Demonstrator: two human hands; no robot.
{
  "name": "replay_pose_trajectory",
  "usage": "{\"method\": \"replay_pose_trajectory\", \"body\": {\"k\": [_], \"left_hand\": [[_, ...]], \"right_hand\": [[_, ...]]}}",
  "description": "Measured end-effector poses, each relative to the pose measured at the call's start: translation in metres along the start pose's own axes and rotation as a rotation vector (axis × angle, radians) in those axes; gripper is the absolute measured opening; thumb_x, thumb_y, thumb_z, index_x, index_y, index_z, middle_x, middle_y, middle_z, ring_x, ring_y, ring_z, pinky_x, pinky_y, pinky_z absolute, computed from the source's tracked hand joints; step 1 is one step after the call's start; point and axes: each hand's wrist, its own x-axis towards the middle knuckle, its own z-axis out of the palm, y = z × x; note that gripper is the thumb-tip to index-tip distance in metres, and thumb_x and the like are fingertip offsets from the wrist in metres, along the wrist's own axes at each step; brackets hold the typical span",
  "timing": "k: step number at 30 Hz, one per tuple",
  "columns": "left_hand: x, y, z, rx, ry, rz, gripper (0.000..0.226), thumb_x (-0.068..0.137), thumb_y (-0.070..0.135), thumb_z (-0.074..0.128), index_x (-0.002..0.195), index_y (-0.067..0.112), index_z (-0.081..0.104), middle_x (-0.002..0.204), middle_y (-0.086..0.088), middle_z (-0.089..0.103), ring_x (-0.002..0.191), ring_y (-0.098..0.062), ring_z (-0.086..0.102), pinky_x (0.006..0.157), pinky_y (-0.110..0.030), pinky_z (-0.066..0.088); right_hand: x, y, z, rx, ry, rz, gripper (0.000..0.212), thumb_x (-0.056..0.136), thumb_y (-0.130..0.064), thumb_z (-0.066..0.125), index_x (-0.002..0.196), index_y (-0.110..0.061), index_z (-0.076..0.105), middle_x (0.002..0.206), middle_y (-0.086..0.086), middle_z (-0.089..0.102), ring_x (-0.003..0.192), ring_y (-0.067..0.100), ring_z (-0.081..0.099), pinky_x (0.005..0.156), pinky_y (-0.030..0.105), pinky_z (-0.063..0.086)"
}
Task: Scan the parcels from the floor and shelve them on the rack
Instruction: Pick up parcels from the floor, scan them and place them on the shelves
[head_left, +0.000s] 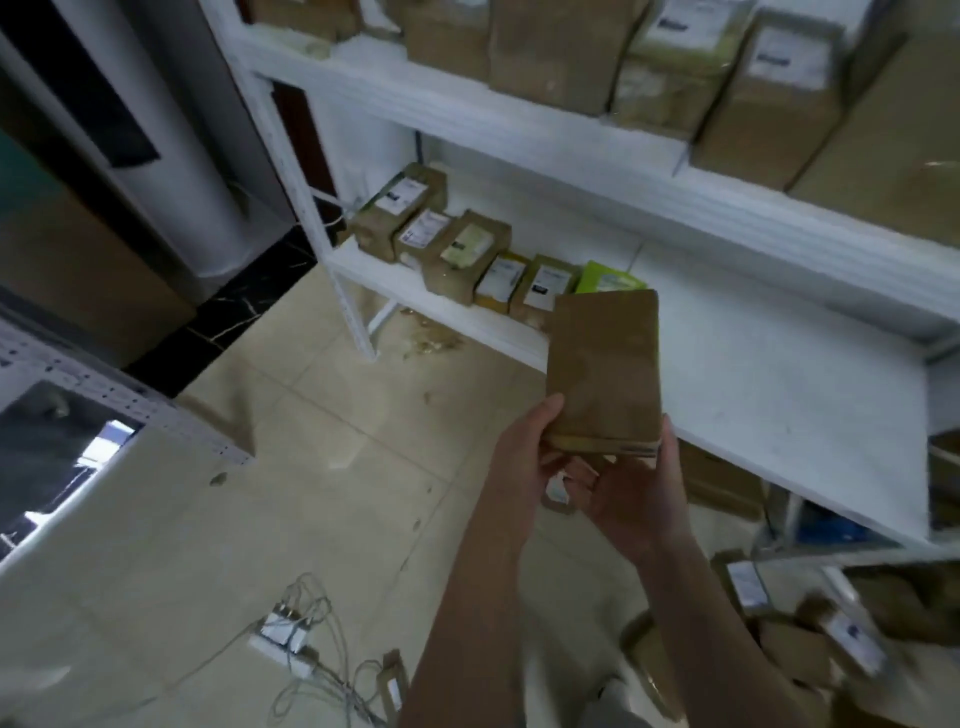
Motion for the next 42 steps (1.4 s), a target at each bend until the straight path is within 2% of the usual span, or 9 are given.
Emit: {"method": "replay_pose_trajectory", "body": {"k": [3, 6, 11, 17, 22, 28, 32, 35, 42], "left_hand": [[-0.016, -0.003, 0.036, 0.166, 0.015, 0.124, 0.009, 0.091, 0.022, 0.068, 0.099, 0.017, 0.071, 0.088, 0.003, 0.076, 0.077, -0.008, 0.072, 0.075, -0.03, 0.059], [-0.021, -0.009, 0.069, 0.29, 0.025, 0.251, 0.036, 0.087, 0.01, 0.073, 0.122, 0.013, 0.066, 0.109, -0.002, 0.074, 0.09, -0.011, 0.072, 0.076, -0.028, 0.059], [-0.042, -0.056, 0.145, 0.399, 0.08, 0.44, 0.063, 0.078, -0.005, 0.079, 0.133, 0.011, 0.053, 0.114, 0.003, 0.065, 0.088, 0.004, 0.068, 0.072, -0.016, 0.055], [-0.079, -0.126, 0.231, 0.655, -0.115, 0.617, 0.081, 0.063, 0.005, 0.091, 0.132, 0.016, 0.051, 0.119, 0.008, 0.061, 0.102, 0.008, 0.061, 0.08, -0.014, 0.053], [-0.107, -0.145, 0.282, 0.872, -0.308, 0.813, 0.085, 0.053, 0.04, 0.083, 0.13, 0.024, 0.05, 0.123, 0.014, 0.06, 0.114, -0.007, 0.059, 0.087, -0.027, 0.055], [-0.124, -0.171, 0.322, 1.01, -0.379, 1.059, 0.082, 0.057, 0.034, 0.084, 0.129, 0.019, 0.049, 0.12, 0.006, 0.057, 0.111, -0.019, 0.058, 0.081, -0.035, 0.058], [-0.133, -0.188, 0.341, 0.972, -0.542, 0.936, 0.079, 0.062, 0.041, 0.084, 0.128, 0.016, 0.048, 0.121, 0.003, 0.058, 0.112, -0.011, 0.059, 0.076, -0.016, 0.054], [-0.134, -0.189, 0.352, 0.802, -0.655, 0.59, 0.075, 0.067, 0.054, 0.069, 0.126, 0.012, 0.052, 0.119, -0.004, 0.064, 0.1, 0.001, 0.066, 0.07, -0.013, 0.053], [-0.113, -0.207, 0.357, 0.794, -0.788, 0.02, 0.087, 0.061, 0.06, 0.068, 0.134, 0.013, 0.058, 0.115, -0.008, 0.074, 0.108, -0.031, 0.069, 0.098, -0.054, 0.053]], "right_hand": [[-0.028, -0.035, -0.028, -0.179, 0.073, -0.056, 0.041, 0.093, -0.045, 0.05, 0.091, -0.016, 0.079, 0.094, 0.011, 0.07, 0.08, 0.029, 0.063, 0.072, 0.04, 0.055], [-0.053, -0.071, -0.063, -0.344, 0.154, -0.12, 0.028, 0.102, -0.02, 0.045, 0.099, -0.014, 0.072, 0.101, 0.012, 0.074, 0.089, 0.032, 0.067, 0.087, 0.048, 0.053], [-0.103, -0.131, -0.123, -0.363, 0.23, -0.198, 0.025, 0.101, -0.026, 0.049, 0.107, -0.016, 0.07, 0.111, 0.011, 0.074, 0.091, 0.026, 0.072, 0.088, 0.044, 0.054], [-0.176, -0.191, -0.187, -0.173, 0.288, -0.35, 0.045, 0.099, -0.042, 0.048, 0.125, -0.008, 0.061, 0.104, 0.01, 0.069, 0.09, 0.029, 0.063, 0.093, 0.047, 0.05], [-0.231, -0.226, -0.229, -0.128, 0.306, -0.493, 0.053, 0.097, -0.052, 0.048, 0.128, -0.011, 0.061, 0.101, 0.003, 0.073, 0.088, 0.021, 0.068, 0.089, 0.046, 0.053], [-0.269, -0.24, -0.251, -0.078, 0.39, -0.603, 0.044, 0.076, -0.052, 0.072, 0.107, -0.022, 0.069, 0.099, -0.002, 0.075, 0.093, 0.018, 0.07, 0.076, 0.033, 0.054], [-0.281, -0.232, -0.263, 0.025, 0.519, -0.655, 0.068, 0.063, -0.047, 0.078, 0.117, -0.01, 0.062, 0.097, 0.002, 0.076, 0.094, 0.023, 0.071, 0.078, 0.033, 0.055], [-0.293, -0.226, -0.272, 0.051, 0.62, -0.7, 0.095, 0.052, -0.054, 0.081, 0.129, -0.004, 0.056, 0.112, 0.011, 0.073, 0.103, 0.029, 0.07, 0.079, 0.034, 0.054], [-0.321, -0.211, -0.281, 0.061, 0.684, -0.76, 0.091, 0.054, -0.049, 0.083, 0.129, -0.006, 0.054, 0.111, 0.012, 0.074, 0.108, 0.032, 0.069, 0.098, 0.05, 0.052]]}}
